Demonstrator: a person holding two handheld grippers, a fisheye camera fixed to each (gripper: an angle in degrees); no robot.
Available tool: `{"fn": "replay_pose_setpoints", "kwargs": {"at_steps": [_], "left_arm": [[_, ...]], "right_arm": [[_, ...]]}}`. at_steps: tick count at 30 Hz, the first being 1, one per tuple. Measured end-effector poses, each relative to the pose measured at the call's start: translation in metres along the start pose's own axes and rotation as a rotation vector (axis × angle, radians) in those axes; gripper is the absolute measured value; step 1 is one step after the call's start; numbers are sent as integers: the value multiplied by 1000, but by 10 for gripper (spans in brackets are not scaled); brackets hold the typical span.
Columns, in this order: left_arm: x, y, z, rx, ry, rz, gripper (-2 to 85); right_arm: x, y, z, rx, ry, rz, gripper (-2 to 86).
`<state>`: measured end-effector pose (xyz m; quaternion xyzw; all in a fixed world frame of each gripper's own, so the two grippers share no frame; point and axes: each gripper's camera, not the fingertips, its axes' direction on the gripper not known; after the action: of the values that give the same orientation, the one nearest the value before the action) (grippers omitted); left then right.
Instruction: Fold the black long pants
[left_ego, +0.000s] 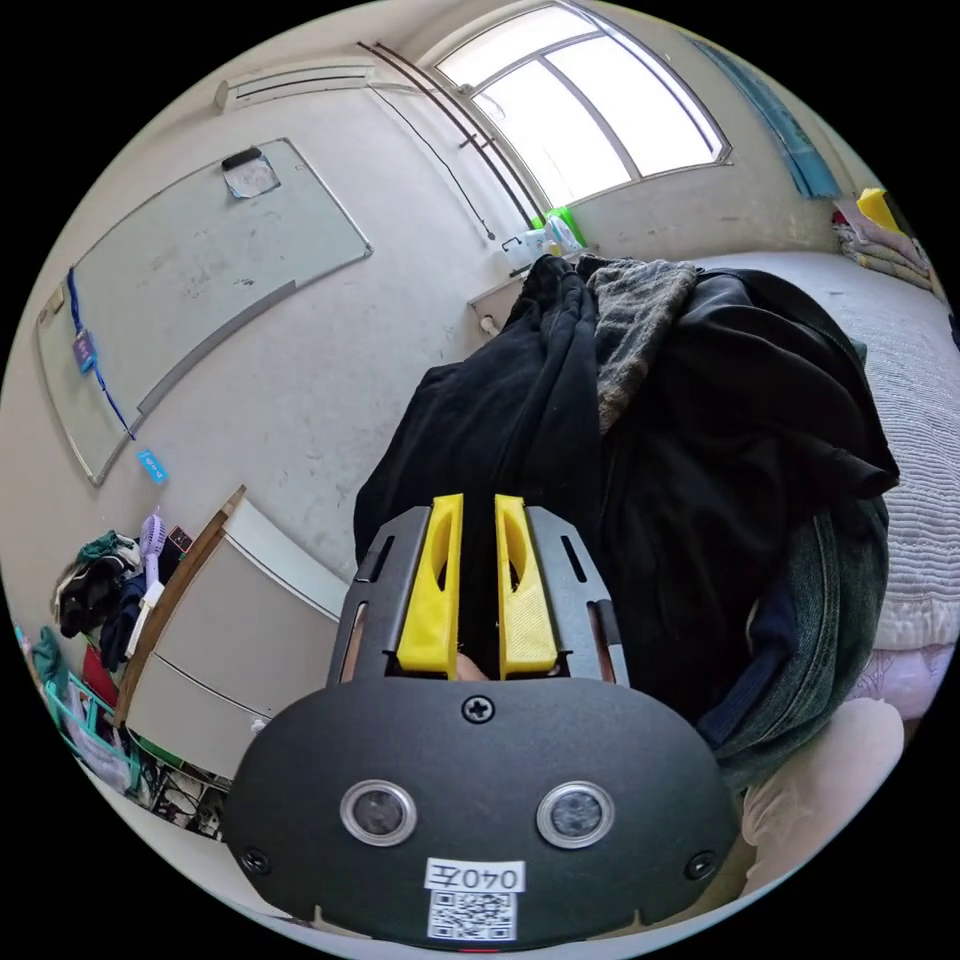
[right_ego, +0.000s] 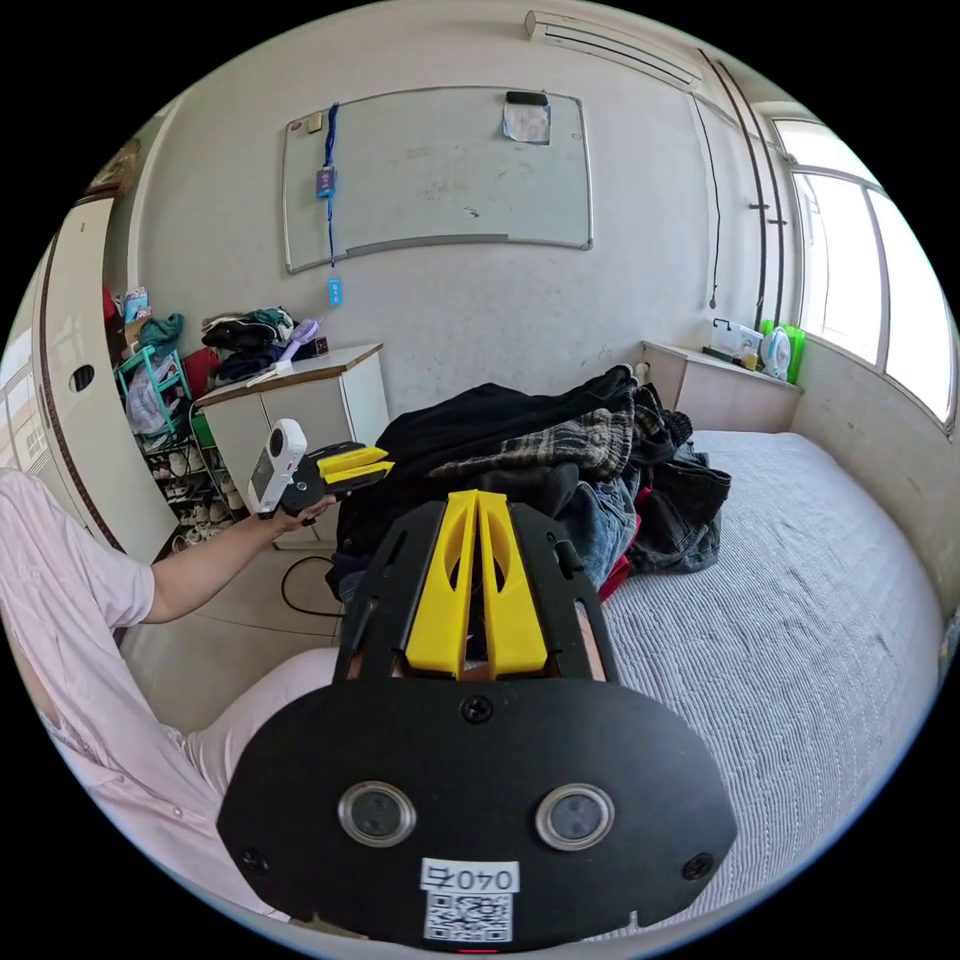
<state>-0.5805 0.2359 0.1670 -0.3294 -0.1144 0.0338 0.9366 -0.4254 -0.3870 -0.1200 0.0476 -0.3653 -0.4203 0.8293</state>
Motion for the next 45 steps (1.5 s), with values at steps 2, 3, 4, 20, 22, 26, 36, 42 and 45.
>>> {"fn": "replay_pose_setpoints", "kwargs": {"at_steps": [2,3,4,20,22,26,36,42,45], "left_arm": [[0,1,-3,11,3,10,19],[1,3,-1,2,11,18,21],[2,5,2,-4,5,30,22],[-103,35,-5,114,209,-285,-8],[-114,44,-13,152,229,-280,-8],[-114,60,-19,182,255,-254,-8],[-99,130,-80,321,559,-154,-9],[-74,166,-122,300,749,-38,-9],[-73,162,-129,308,784,-98,-9]], "right_arm": [[6,-3,4,12,-6,6,-10],[9,-7,9,14,-15,4,-9],[11,-10,13,12,-24,1,-9],[166,-101,185,-127,-413,530,100],[195,-100,203,-113,-473,642,111],[240,-95,249,-136,-499,791,125],[280,-56,311,-156,-432,899,94],[287,-11,298,-206,-422,856,28],[297,-3,245,-121,-344,858,7]]}}
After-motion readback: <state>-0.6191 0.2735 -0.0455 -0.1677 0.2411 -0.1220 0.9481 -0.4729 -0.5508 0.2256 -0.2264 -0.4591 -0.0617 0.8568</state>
